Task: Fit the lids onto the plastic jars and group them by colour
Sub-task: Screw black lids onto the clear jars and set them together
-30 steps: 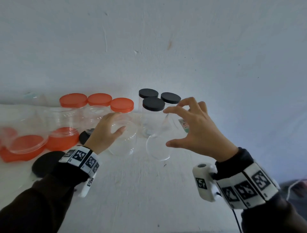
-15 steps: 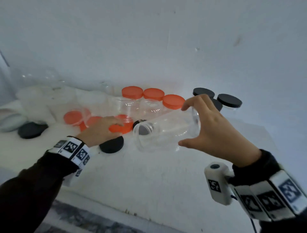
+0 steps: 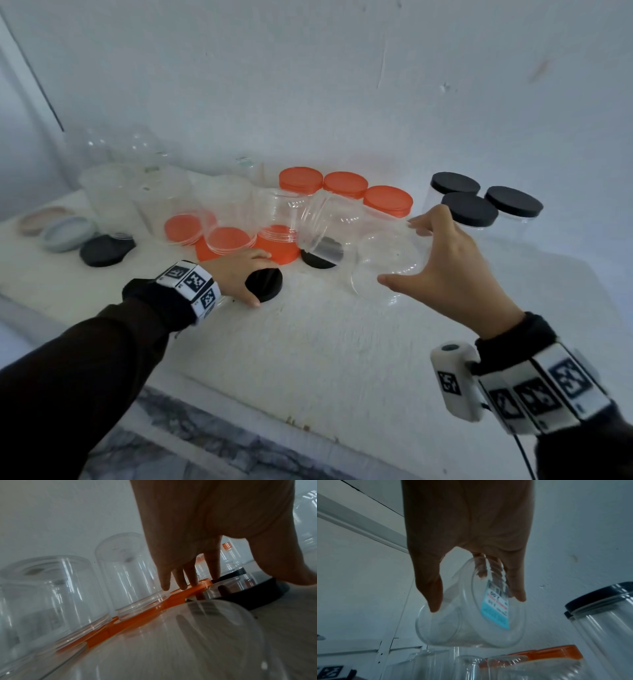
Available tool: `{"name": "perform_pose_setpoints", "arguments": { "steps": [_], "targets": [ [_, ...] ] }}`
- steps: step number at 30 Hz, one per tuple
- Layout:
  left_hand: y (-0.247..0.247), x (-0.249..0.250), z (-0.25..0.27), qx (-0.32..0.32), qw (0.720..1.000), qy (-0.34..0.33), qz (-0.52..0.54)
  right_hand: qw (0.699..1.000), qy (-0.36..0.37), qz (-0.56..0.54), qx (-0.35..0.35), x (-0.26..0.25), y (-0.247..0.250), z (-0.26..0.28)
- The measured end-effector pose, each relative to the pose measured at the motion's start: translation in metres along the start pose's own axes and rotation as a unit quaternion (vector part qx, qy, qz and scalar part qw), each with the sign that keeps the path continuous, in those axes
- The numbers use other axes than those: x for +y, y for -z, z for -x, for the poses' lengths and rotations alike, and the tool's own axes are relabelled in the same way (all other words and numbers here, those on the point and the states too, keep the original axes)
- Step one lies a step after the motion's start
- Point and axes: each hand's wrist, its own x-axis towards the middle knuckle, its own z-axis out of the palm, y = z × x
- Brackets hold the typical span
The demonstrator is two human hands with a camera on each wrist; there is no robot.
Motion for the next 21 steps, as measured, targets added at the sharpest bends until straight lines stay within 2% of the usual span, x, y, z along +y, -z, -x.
{"name": "perform_pose_setpoints", "arguments": {
  "steps": [3,9,13,18,21],
  "targets": [
    [-0.002,-0.002,0.000,-0.019,1.000,0.002,0.003,1.000,-0.011,-0.007,0.012,0.002,-0.003,0.002],
    [-0.012,-0.004,0.005,-0.058,0.998,0.013,-0.006,0.999,-0.041,0.010,-0.006,0.002,-0.006,0.008],
    [-0.011,0.005,0.007,-0.054,0.998,-0.019,0.005,0.998,-0.059,0.023,0.001,0.003,-0.006,0.011],
    [-0.008,0.007,0.003,-0.040,0.999,-0.028,0.009,0.998,-0.065,0.015,-0.001,0.012,-0.010,0.018],
    [-0.001,0.016,0.003,0.001,0.998,-0.067,0.018,0.996,-0.085,-0.011,-0.015,0.020,-0.010,0.027]
  ]
}}
